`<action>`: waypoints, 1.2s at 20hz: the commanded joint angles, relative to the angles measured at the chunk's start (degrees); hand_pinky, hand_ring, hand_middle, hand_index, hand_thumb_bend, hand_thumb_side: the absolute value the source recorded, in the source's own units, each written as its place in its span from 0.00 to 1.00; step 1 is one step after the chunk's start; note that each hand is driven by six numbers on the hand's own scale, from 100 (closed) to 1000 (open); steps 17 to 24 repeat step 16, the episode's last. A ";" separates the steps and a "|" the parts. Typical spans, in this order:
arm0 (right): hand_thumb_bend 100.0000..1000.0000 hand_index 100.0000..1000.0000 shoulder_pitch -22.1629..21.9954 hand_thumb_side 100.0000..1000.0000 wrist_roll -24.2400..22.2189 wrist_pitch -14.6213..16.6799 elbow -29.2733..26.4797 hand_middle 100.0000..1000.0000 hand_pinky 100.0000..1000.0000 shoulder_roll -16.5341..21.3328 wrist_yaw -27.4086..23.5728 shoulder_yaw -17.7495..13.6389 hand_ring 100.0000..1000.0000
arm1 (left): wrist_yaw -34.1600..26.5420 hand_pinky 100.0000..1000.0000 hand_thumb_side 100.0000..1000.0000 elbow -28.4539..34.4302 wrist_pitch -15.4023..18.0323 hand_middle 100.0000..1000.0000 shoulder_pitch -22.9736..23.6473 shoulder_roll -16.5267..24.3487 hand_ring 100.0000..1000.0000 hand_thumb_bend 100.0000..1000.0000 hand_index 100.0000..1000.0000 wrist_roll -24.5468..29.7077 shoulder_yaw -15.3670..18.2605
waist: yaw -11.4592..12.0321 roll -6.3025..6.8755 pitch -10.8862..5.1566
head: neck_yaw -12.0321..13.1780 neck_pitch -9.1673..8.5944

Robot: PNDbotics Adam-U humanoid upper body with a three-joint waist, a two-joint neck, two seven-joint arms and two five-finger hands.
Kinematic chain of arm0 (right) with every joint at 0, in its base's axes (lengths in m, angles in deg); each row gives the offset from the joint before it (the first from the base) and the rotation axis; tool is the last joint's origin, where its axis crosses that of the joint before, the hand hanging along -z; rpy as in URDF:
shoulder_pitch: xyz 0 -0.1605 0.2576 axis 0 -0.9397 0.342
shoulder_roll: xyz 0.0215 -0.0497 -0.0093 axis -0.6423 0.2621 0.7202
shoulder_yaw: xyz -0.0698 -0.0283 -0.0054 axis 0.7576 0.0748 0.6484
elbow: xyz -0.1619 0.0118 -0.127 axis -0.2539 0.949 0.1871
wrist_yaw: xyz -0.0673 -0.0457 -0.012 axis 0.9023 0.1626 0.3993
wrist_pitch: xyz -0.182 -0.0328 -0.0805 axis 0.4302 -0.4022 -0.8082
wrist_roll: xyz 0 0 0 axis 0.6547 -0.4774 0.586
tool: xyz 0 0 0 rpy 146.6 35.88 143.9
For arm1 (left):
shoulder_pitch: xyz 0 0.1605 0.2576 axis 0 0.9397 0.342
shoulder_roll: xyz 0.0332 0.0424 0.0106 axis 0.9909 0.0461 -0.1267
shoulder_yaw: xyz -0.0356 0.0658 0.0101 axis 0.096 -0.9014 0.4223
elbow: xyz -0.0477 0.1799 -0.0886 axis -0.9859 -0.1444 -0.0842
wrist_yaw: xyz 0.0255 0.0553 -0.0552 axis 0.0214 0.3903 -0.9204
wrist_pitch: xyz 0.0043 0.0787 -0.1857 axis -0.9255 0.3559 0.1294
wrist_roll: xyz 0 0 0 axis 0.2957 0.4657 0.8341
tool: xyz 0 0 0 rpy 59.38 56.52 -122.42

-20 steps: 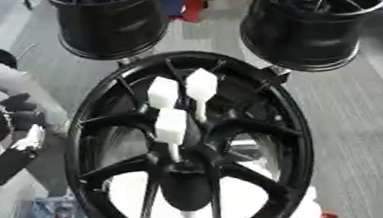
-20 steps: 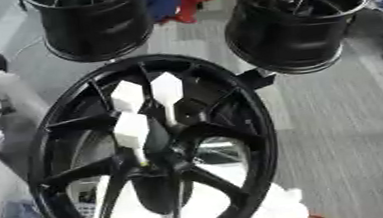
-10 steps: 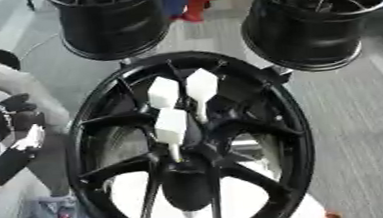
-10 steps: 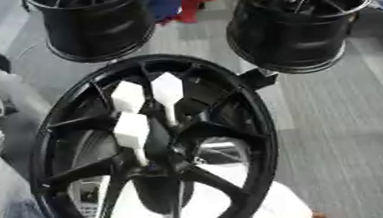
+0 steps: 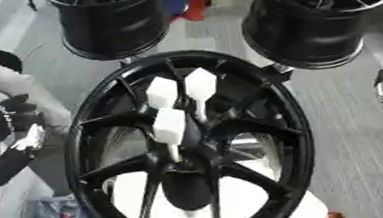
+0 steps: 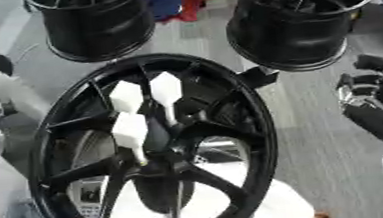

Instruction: Pull the pin out of the wheel hub.

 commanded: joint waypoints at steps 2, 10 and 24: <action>0.04 0.78 1.68 0.01 -2.34 0.51 -1.02 0.70 0.58 -1.45 -1.09 2.51 0.64 | -0.56 0.60 0.37 0.79 0.09 0.63 -0.56 0.14 0.60 0.10 0.82 -0.54 -0.26 | -0.03 0.30 -0.56 | -0.52 0.26; 0.03 0.78 2.93 0.02 -4.53 1.14 0.34 0.69 0.58 -3.34 -1.13 4.30 0.63 | -0.73 0.60 0.37 0.72 0.16 0.63 -0.61 -0.04 0.60 0.10 0.82 -0.71 -0.56 | -0.04 0.27 -0.44 | -0.84 0.26; 0.03 0.78 3.17 0.03 -5.02 0.96 0.72 0.69 0.58 -3.80 -0.75 4.53 0.63 | -0.74 0.60 0.37 0.64 0.13 0.62 -0.62 -0.11 0.59 0.10 0.82 -0.79 -0.60 | 0.08 0.04 -0.32 | -0.68 0.26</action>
